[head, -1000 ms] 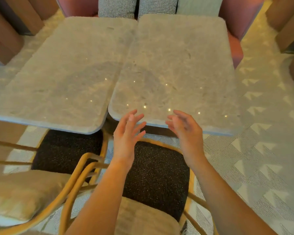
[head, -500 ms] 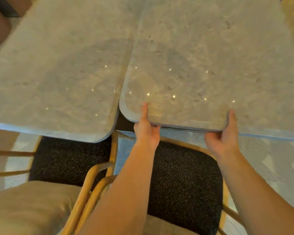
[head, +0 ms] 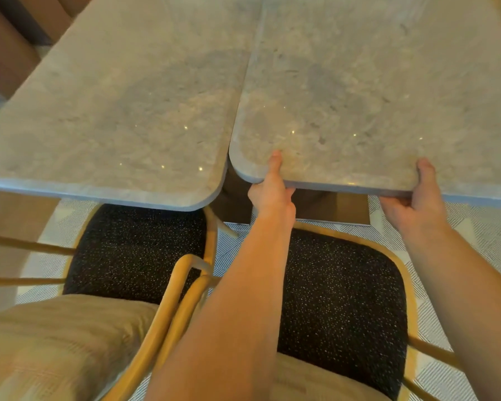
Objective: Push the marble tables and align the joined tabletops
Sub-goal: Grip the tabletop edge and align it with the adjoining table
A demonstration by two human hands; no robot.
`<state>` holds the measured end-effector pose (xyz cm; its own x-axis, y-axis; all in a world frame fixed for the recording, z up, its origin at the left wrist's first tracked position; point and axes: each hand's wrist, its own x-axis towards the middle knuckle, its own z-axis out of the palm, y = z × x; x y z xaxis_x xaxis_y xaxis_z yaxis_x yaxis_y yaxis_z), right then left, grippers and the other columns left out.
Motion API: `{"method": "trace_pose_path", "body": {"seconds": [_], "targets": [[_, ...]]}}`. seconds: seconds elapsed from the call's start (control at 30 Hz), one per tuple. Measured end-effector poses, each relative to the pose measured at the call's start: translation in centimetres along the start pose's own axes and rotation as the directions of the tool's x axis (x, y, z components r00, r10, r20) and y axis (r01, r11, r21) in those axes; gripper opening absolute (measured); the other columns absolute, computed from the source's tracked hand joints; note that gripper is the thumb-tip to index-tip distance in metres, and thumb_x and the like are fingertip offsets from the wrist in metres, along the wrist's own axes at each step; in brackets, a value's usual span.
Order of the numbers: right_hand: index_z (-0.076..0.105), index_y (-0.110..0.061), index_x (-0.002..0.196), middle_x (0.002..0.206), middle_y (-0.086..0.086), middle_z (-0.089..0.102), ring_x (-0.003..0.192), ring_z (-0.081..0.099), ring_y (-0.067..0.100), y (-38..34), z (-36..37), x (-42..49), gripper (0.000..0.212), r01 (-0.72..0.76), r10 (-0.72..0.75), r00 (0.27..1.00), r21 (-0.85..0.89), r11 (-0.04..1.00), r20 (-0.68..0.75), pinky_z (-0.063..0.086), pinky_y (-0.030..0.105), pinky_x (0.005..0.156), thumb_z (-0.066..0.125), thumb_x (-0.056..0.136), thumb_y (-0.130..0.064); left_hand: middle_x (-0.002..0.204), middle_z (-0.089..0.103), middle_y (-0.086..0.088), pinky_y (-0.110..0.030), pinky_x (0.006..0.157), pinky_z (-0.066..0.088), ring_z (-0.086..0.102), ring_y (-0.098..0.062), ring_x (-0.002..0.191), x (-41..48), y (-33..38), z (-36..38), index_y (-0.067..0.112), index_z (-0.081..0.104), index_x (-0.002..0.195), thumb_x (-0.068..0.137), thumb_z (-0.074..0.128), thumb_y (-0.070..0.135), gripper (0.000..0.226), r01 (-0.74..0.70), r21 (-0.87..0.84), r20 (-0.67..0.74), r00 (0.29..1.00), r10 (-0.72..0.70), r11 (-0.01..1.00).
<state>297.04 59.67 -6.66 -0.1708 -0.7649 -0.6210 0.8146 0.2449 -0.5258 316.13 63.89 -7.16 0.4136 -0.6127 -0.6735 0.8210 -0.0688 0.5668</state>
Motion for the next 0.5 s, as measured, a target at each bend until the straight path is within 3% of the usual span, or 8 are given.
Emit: {"method": "trace_pose_path", "body": {"seconds": [0.13, 0.27, 0.4, 0.5], "targets": [[0.069, -0.016, 0.126, 0.109, 0.007, 0.084, 0.098, 0.082, 0.024, 0.2, -1.2, -1.0, 0.034, -0.013, 0.013, 1.000, 0.000, 1.000, 0.008, 0.068, 0.046, 0.080, 0.078, 0.096, -0.029, 0.121, 0.076, -0.011, -0.041, 0.090, 0.067, 0.076, -0.027, 0.110, -1.0, -0.3, -1.3, 0.013, 0.062, 0.117, 0.092, 0.085, 0.016, 0.034, -0.001, -0.012, 0.013, 1.000, 0.001, 1.000], [0.068, -0.016, 0.122, 0.096, 0.007, 0.085, 0.083, 0.083, 0.023, 0.4, -2.5, -1.8, 0.031, -0.018, 0.018, 1.000, 0.021, 1.000, -0.004, 0.067, 0.042, 0.061, 0.078, 0.095, -0.028, 0.117, 0.077, -0.009, -0.037, 0.082, 0.068, 0.077, -0.023, 0.105, -1.8, -0.5, -2.5, 0.010, 0.060, 0.131, 0.091, 0.086, 0.017, 0.048, -0.003, -0.034, 0.018, 1.000, 0.003, 0.999], [0.068, -0.017, 0.126, 0.102, 0.007, 0.084, 0.089, 0.083, 0.024, 0.5, -3.6, -2.5, 0.037, -0.024, 0.024, 0.999, 0.019, 1.000, -0.025, 0.067, 0.042, 0.066, 0.080, 0.093, -0.028, 0.120, 0.075, -0.007, -0.039, 0.085, 0.068, 0.075, -0.022, 0.107, -2.3, -0.7, -3.5, 0.014, 0.058, 0.129, 0.090, 0.086, 0.019, 0.048, 0.014, -0.027, 0.014, 1.000, -0.014, 1.000], [0.067, -0.018, 0.126, 0.106, 0.006, 0.084, 0.098, 0.082, 0.024, 0.7, -4.5, -3.1, 0.043, -0.033, 0.035, 0.996, 0.018, 0.999, -0.084, 0.069, 0.045, 0.076, 0.085, 0.089, -0.029, 0.121, 0.074, -0.006, -0.048, 0.100, 0.063, 0.073, -0.024, 0.112, -2.7, -0.9, -4.2, 0.016, 0.059, 0.125, 0.091, 0.085, 0.018, 0.044, 0.029, -0.017, 0.000, 1.000, -0.029, 0.999]]}}
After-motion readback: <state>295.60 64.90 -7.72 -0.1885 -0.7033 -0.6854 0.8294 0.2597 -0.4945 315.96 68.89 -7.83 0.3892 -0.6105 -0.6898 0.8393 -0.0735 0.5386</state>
